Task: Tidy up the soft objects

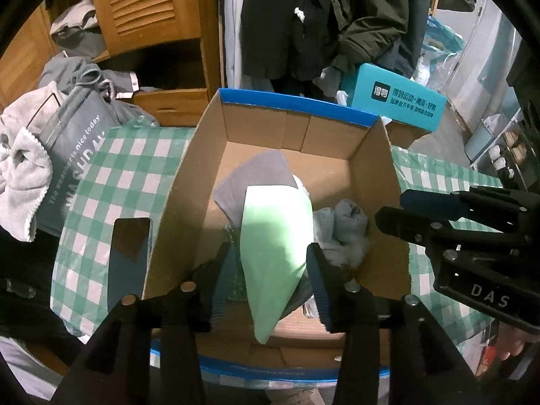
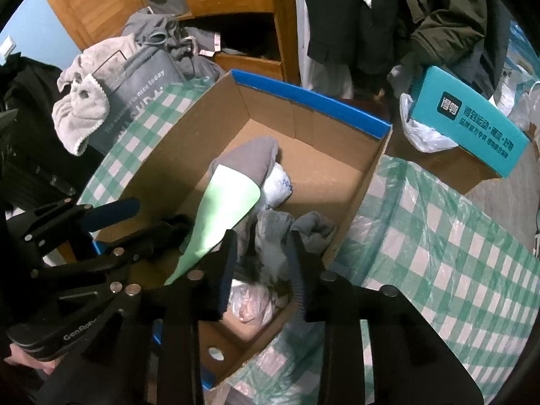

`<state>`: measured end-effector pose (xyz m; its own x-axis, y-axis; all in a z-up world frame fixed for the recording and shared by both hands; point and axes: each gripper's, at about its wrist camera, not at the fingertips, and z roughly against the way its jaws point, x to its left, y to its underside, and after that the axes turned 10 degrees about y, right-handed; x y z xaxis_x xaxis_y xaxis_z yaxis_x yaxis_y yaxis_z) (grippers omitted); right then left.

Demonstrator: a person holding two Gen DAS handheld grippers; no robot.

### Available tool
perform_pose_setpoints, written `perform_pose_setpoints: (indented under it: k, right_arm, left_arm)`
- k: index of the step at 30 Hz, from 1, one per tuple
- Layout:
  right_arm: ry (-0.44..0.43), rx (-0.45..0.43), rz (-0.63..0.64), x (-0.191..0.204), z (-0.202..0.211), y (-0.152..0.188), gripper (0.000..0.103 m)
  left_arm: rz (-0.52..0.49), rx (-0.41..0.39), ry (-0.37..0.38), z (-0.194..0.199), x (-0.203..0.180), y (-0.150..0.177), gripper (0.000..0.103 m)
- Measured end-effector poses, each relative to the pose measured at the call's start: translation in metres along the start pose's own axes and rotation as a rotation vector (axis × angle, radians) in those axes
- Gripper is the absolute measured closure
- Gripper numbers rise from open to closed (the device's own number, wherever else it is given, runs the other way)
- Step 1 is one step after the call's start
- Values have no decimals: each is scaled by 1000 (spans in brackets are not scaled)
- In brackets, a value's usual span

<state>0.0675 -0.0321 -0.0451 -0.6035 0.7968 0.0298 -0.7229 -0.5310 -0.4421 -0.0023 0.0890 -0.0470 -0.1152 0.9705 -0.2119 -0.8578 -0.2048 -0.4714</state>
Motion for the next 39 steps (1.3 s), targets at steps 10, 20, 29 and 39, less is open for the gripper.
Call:
perform_pose_setpoints:
  k: [10, 20, 29, 39]
  right_arm:
    - [44, -52, -29, -11, 29, 8, 50]
    - [92, -125, -77, -29, 68, 21, 38]
    - [129, -147, -111, -48, 86, 42, 38]
    - [130, -159, -148, -65, 97, 60, 38]
  left_arm:
    - [-41, -67, 19, 27, -19, -2, 34]
    - [-101, -161, 12, 53, -41, 3, 18]
    - [-119, -169, 1, 60, -56, 6, 16]
    - [-161, -171, -30, 60, -70, 10, 14]
